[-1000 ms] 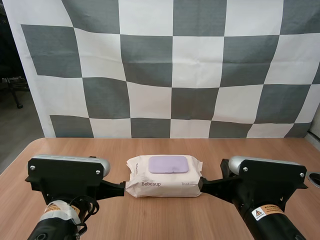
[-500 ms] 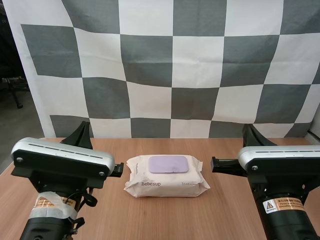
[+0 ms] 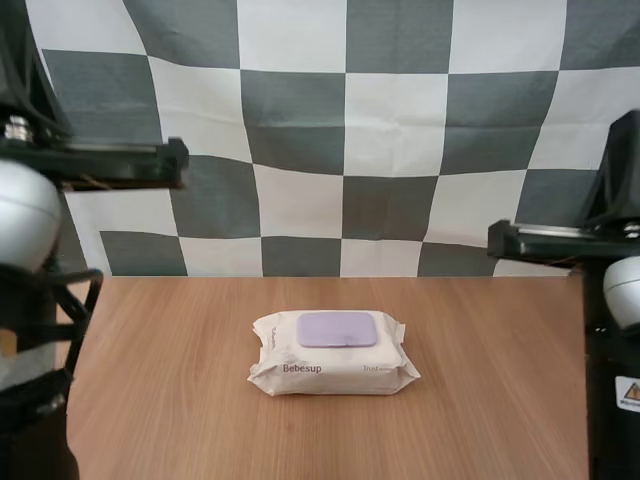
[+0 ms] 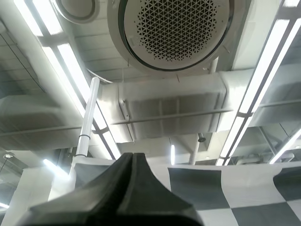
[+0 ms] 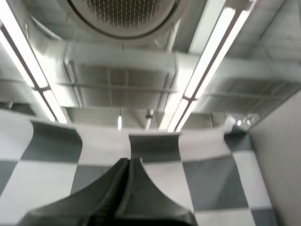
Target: Open the wet wipes lid
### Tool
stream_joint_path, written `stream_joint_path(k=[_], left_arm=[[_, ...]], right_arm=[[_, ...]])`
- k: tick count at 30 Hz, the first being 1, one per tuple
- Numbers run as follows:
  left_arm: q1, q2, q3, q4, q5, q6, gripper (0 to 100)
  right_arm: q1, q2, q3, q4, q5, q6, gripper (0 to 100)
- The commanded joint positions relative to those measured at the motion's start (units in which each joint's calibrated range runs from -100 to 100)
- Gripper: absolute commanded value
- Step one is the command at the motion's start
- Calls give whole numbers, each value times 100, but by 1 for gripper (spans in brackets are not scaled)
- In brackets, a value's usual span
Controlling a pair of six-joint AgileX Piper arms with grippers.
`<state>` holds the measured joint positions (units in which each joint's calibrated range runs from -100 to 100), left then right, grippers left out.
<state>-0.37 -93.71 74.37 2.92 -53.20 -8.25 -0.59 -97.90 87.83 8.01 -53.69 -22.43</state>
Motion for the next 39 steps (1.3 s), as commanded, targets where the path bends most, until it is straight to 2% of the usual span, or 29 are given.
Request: stream_joint_path(k=[1,2,3,5,7,8,11,13,16,20,24,29,32,33,35,37,39], left_arm=[[0,887,-2386,478,2672,212,0],[0,1378,-2957,617,3408,446,0],[0,1714,-3334,641,3866,677,0],[0,2343,-4429,640,5320,921,0],[0,2872,-5184,640,6921,1059,0],[0,3093,-5644,640,7830,1127,0],[0,3578,-6327,498,10382,991,0],[0,3794,-6273,470,11182,991,0],[0,3923,-5801,487,11717,991,0],[9,3646,-4656,734,11212,980,0],[208,3214,-3604,1239,10624,915,0],[468,2853,-3045,1491,10072,1083,0],[497,2842,-2958,1502,9908,1131,0],[497,2855,-2958,1336,9791,1103,0],[541,2961,-2958,569,9602,1162,0],[589,3158,-2956,-516,9600,1566,0],[582,3451,-2956,-2123,9844,2620,0]], right_arm=[[-3,898,-3464,-463,3626,-10,0],[-3,1390,-4198,-593,4349,-10,0],[-3,1630,-4545,-665,4712,-12,0],[-3,2610,-5866,-1265,6487,-305,0],[-3,3208,-6573,-1682,7828,-444,0],[-3,3558,-6952,-1915,9073,-581,0],[-3,4290,-7490,-2042,11563,-825,0],[-3,4629,-7402,-2164,12232,-902,0],[-3,4859,-6966,-2340,12263,-925,0],[-3,4657,-6198,-2614,11277,-937,0],[-3,4510,-5343,-3141,10373,-894,0],[-3,4537,-4955,-3098,9713,-778,0],[-3,4537,-4955,-2978,9645,-632,0],[-3,4537,-4955,-2841,9644,-619,0],[-3,4537,-4955,-2609,9700,-619,0],[-3,4537,-4955,-2340,9718,-629,0],[-3,4511,-4955,-2221,9773,-641,0]])
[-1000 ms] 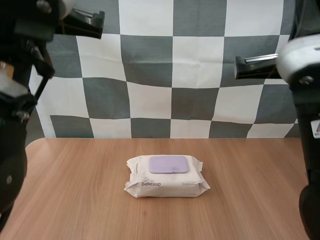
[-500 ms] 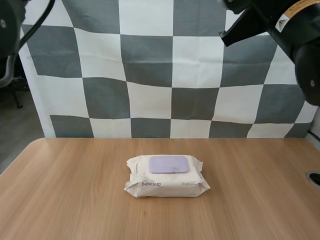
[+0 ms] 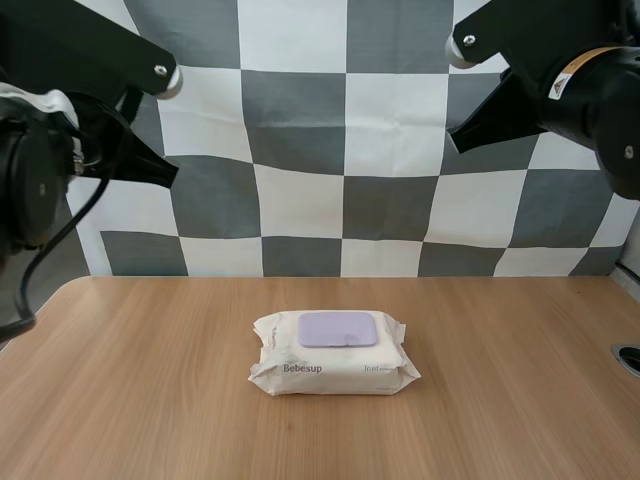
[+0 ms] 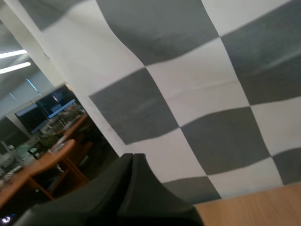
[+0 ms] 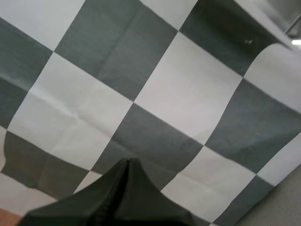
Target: Open the wet wipes lid
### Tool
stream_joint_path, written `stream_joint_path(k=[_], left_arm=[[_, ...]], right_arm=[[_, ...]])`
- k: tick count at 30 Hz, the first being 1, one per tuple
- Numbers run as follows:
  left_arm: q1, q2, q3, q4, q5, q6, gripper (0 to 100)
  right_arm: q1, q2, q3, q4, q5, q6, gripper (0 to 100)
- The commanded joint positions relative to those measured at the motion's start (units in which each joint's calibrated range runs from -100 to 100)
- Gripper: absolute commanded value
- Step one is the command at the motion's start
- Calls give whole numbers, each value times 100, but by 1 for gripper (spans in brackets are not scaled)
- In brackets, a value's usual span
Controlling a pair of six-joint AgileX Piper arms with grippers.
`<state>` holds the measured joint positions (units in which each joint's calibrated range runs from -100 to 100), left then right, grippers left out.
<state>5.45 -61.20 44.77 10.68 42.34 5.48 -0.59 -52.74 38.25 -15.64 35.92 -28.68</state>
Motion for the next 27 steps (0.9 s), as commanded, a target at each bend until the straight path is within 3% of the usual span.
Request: stream_joint_path(k=[1,3,6,9,11,14,17,21,24,27], left_arm=[[0,361,4,-3650,501,1946,0],[0,701,4,-5486,1648,3364,0],[0,1291,4,-7098,3771,4511,0],[30,1803,17,-7302,4925,4747,0],[150,2040,141,-7140,4962,4789,0],[600,2127,425,-7105,5703,5273,0],[1355,2127,709,-7679,5766,5746,0],[2291,2153,1016,-8260,5766,5779,0],[2682,2245,1054,-8337,5766,5779,0],[2895,2376,1054,-8268,5766,5892,0]], right_arm=[[-3,-13,3,145,913,-48,0],[-3,-7,3,72,1318,-151,0],[-3,-7,3,-105,1681,-166,0],[-3,-64,3,-199,1873,-113,0],[-3,-108,88,-260,1877,-113,0],[-3,-198,408,-537,1521,-78,0],[-3,-212,771,-761,1137,163,0],[-3,-237,1082,-748,790,406,0],[-3,-248,1094,-708,643,445,0],[-3,-248,1094,-708,692,454,0]])
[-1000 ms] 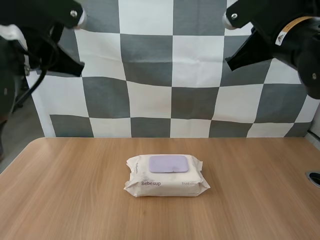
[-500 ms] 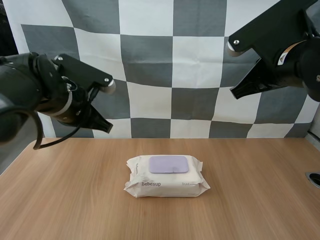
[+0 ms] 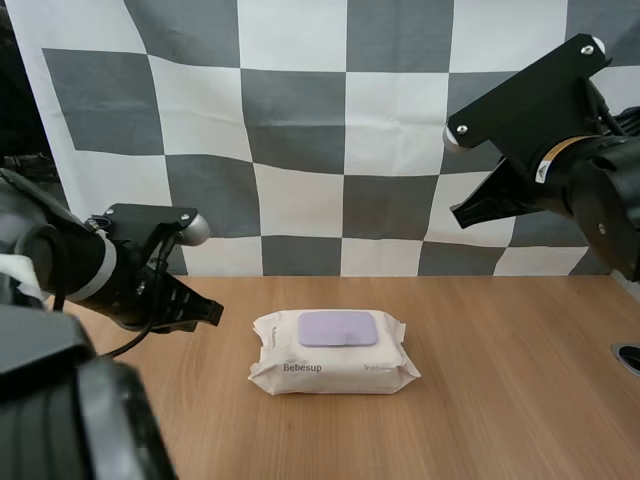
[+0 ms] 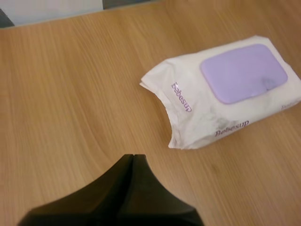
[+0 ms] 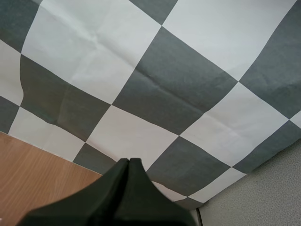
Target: Open the wet wipes lid
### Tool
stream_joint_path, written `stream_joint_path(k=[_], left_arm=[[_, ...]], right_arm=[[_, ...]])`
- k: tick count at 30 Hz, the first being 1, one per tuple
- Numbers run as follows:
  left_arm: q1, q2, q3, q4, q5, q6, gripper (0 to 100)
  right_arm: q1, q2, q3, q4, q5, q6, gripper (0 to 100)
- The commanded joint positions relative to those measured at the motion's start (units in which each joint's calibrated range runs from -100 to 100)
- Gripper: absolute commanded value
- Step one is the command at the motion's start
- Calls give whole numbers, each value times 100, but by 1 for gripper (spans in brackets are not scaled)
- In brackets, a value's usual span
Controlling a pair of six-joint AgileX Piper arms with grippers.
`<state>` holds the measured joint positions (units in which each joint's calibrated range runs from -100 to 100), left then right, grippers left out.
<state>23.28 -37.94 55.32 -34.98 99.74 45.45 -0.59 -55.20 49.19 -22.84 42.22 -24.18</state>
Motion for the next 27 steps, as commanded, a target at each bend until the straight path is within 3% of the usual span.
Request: stream_joint_path(k=[1,8,13,16,27], left_arm=[[1178,132,-1,-3702,26,1908,0],[1593,1373,-1,-3721,26,2121,0],[1557,2458,-1,-3646,26,2143,0],[1392,2774,68,-3436,26,2324,0],[427,2822,623,-3444,26,2715,0]], right_arm=[[-3,-2,1,11,80,37,0],[-3,-2,1,11,204,217,0],[-3,-2,1,21,224,217,0],[-3,-2,1,21,263,225,0],[-3,-2,1,21,330,237,0]])
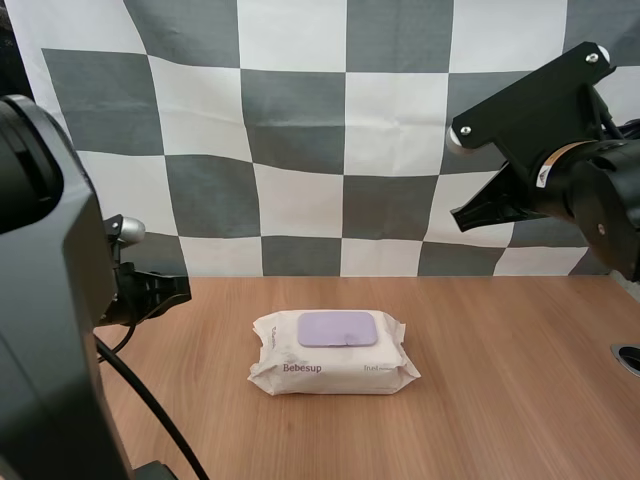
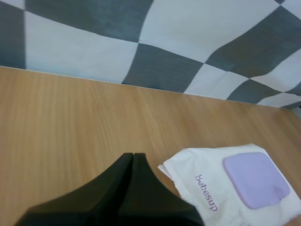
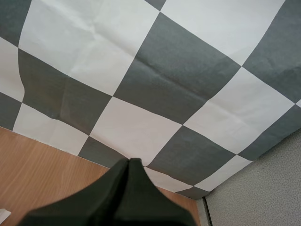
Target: Open the wet wipes lid
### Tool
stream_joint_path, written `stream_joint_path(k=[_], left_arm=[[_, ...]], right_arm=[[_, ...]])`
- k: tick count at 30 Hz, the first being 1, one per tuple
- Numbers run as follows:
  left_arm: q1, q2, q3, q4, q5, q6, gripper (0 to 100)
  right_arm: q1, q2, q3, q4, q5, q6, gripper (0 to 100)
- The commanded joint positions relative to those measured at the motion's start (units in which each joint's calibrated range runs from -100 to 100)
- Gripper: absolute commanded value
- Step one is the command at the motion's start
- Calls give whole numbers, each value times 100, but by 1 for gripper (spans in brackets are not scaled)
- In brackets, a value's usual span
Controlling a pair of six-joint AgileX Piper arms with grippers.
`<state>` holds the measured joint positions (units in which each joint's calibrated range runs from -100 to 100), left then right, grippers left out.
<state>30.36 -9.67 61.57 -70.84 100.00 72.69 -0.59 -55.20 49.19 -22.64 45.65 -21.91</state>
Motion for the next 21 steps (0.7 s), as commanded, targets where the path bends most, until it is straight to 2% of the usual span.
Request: stream_joint_path(k=[1,4,8,13,21], left_arm=[[-350,-5,-2,223,0,-9,0],[-493,-5,-2,387,0,-27,0],[-492,7,-2,480,0,-16,0],[-492,7,311,793,0,619,0],[-492,7,905,523,0,763,0]], right_arm=[[-3,-2,1,0,-14,50,0],[-3,-2,1,0,-69,60,0],[-3,-2,1,0,-139,60,0],[-3,-2,1,0,-251,89,0],[-3,-2,1,39,-272,99,0]])
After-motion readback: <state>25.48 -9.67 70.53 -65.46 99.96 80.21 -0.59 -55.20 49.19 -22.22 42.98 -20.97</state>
